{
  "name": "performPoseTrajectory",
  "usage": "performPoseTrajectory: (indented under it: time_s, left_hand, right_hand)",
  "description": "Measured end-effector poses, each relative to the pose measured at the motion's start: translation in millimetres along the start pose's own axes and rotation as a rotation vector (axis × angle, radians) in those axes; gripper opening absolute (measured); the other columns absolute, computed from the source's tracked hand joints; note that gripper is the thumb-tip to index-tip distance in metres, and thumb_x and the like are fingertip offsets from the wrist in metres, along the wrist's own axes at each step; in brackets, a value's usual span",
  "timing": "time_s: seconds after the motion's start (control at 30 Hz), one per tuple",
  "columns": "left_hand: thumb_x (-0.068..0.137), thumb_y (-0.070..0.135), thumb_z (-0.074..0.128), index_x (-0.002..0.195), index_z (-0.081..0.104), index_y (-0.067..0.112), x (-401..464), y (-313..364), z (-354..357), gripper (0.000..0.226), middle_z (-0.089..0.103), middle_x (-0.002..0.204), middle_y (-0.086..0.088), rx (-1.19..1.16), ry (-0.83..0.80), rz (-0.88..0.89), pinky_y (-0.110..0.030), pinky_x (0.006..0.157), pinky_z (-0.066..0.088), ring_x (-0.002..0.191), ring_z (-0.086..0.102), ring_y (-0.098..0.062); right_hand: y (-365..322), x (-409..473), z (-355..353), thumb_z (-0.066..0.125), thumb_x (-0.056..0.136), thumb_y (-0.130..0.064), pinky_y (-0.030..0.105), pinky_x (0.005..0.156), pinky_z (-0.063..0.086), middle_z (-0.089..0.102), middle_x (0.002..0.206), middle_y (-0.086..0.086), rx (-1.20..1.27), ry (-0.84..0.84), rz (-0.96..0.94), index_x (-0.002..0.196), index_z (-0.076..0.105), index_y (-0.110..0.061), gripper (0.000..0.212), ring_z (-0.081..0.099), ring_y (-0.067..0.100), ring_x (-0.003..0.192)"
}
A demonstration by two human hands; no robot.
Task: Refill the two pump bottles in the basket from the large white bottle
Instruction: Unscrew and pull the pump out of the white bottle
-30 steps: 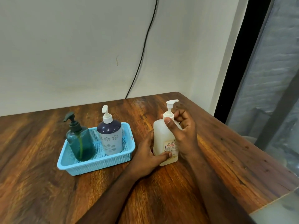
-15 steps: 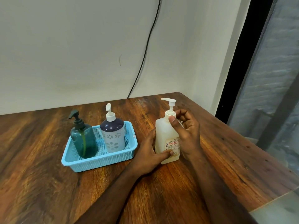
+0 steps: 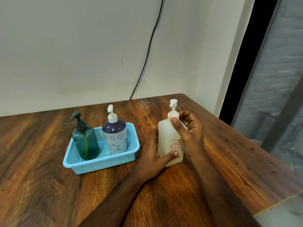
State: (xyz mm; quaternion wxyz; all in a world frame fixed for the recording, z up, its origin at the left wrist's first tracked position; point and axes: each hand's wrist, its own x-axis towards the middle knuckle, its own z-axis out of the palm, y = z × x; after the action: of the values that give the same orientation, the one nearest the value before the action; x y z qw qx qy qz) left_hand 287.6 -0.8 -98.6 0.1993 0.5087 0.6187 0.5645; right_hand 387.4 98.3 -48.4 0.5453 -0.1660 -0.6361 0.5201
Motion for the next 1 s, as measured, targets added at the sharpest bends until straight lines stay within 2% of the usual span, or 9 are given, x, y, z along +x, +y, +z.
performPoseTrajectory:
  time_s: [0.17,0.23,0.3,0.4,0.5,0.63,0.7,0.83,1.0]
  left_hand:
    - [0.078,0.050,0.079,0.145,0.039,0.037,-0.2,-1.7,-0.3,0.079,0.048,0.135,0.017,0.071,0.076,0.073,-0.039,0.089,0.059,0.119,0.059,-0.009]
    - [0.078,0.051,0.078,0.145,0.039,0.038,-0.2,-2.2,-0.1,0.079,0.046,0.136,0.018,0.081,0.078,0.074,-0.040,0.090,0.059,0.121,0.058,-0.009]
    - [0.077,0.051,0.079,0.146,0.037,0.040,-0.2,-3.0,0.0,0.080,0.045,0.138,0.019,0.085,0.076,0.065,-0.039,0.090,0.060,0.122,0.057,-0.008]
    - [0.075,0.053,0.079,0.146,0.036,0.041,0.8,-4.3,0.6,0.083,0.044,0.139,0.019,0.095,0.079,0.046,-0.038,0.090,0.060,0.123,0.056,-0.008]
    - [0.076,0.048,0.081,0.146,0.038,0.037,1.7,-5.0,1.6,0.083,0.045,0.137,0.017,0.116,0.091,0.059,-0.038,0.090,0.060,0.122,0.057,-0.008]
    - [0.075,0.051,0.079,0.144,0.039,0.035,2.8,-6.2,1.1,0.081,0.046,0.135,0.018,0.135,0.095,0.072,-0.038,0.090,0.059,0.122,0.056,-0.008]
    - [0.075,0.053,0.077,0.143,0.038,0.037,2.9,-6.6,0.9,0.081,0.045,0.135,0.020,0.138,0.093,0.075,-0.038,0.090,0.059,0.122,0.056,-0.007]
    - [0.077,0.051,0.079,0.145,0.035,0.039,3.0,-7.8,0.8,0.082,0.043,0.138,0.021,0.121,0.081,0.057,-0.037,0.092,0.060,0.125,0.054,-0.006]
    - [0.073,0.058,0.075,0.143,0.037,0.041,2.5,-5.3,0.5,0.081,0.045,0.135,0.022,0.125,0.085,0.074,-0.037,0.090,0.060,0.122,0.056,-0.006]
  right_hand:
    - [-1.4,-1.3,-0.8,0.056,0.100,-0.030,0.039,0.067,0.057,0.074,0.099,0.000,0.016,-0.054,-0.011,0.104,0.071,-0.027,0.016,0.071,0.024,0.086]
    - [-1.2,-0.7,0.3,0.060,0.098,-0.034,0.042,0.071,0.058,0.073,0.104,-0.003,0.005,-0.037,-0.020,0.107,0.070,-0.032,0.014,0.071,0.022,0.091]
    - [-2.0,0.2,1.4,0.073,0.088,-0.035,0.042,0.077,0.060,0.070,0.113,-0.008,-0.034,0.005,-0.038,0.114,0.066,-0.032,0.027,0.068,0.018,0.099]
    - [-0.5,2.8,0.3,0.085,0.076,-0.028,0.043,0.081,0.059,0.067,0.108,-0.008,-0.087,0.075,-0.059,0.110,0.059,-0.027,0.043,0.065,0.016,0.098]
    - [0.7,2.6,-1.1,0.078,0.081,-0.028,0.045,0.079,0.058,0.067,0.106,-0.005,-0.020,0.057,-0.065,0.108,0.057,-0.028,0.035,0.066,0.018,0.096]
    - [0.6,4.0,-2.4,0.059,0.091,-0.017,0.035,0.066,0.056,0.068,0.103,-0.002,0.171,-0.040,-0.039,0.113,0.053,-0.019,0.023,0.069,0.019,0.087]
    - [-0.8,4.2,-2.0,0.061,0.090,-0.018,0.037,0.069,0.058,0.068,0.108,-0.002,0.175,-0.042,-0.046,0.116,0.053,-0.018,0.027,0.069,0.021,0.092]
    - [0.9,3.5,0.0,0.082,0.078,-0.028,0.041,0.079,0.059,0.065,0.102,-0.014,-0.085,0.054,-0.089,0.105,0.054,-0.034,0.040,0.066,0.016,0.096]
    - [-1.4,2.4,-1.4,0.068,0.090,-0.017,0.044,0.074,0.059,0.067,0.102,-0.001,0.052,0.047,-0.076,0.107,0.053,-0.022,0.023,0.068,0.021,0.092]
